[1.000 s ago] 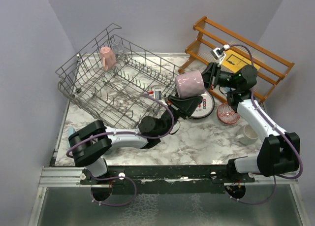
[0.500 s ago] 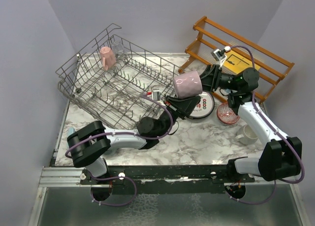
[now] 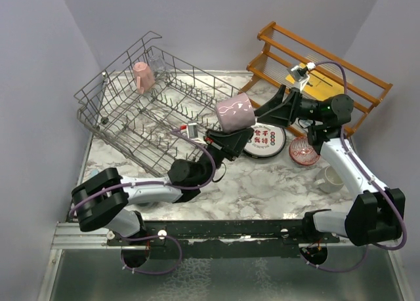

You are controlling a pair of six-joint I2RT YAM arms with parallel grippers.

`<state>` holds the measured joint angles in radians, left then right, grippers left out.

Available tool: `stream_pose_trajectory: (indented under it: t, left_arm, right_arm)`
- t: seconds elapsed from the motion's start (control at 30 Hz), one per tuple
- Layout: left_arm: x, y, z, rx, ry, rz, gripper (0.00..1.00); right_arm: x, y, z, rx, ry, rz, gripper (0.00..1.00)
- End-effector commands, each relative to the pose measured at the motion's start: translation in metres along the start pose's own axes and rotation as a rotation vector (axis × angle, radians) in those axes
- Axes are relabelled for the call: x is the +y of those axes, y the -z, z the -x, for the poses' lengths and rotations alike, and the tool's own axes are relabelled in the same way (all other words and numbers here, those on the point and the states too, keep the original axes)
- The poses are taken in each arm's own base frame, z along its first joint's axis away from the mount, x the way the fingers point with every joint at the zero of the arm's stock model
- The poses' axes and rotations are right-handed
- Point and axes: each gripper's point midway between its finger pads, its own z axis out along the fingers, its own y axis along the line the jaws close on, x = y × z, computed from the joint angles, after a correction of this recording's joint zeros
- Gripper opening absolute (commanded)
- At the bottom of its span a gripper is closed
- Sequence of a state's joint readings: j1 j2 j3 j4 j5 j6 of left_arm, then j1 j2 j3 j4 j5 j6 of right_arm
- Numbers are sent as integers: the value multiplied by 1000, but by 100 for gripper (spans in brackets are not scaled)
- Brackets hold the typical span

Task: Load the mixed dishes into the dish rack
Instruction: Pick up the cup at the center of the board, then turn the cup upside down in the dish rack.

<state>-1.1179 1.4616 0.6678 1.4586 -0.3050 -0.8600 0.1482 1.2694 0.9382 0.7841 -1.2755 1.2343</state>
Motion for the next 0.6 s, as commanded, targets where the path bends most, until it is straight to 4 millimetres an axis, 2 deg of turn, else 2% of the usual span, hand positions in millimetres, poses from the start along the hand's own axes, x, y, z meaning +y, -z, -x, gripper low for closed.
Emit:
stream_pose_trajectory:
  t: [0.0, 0.27, 0.57]
  left_arm:
    - [-29, 3, 35, -75, -11, -72, 0]
    - [-15, 14, 50, -27, -125, 43, 0]
    - [8, 22, 98, 18, -295, 221, 0]
  right_arm:
    - [12, 9, -2, 26, 123, 21, 73]
    - [6, 22, -9, 67, 237, 9, 78]
    - [-15, 32, -38, 150, 362, 19, 79]
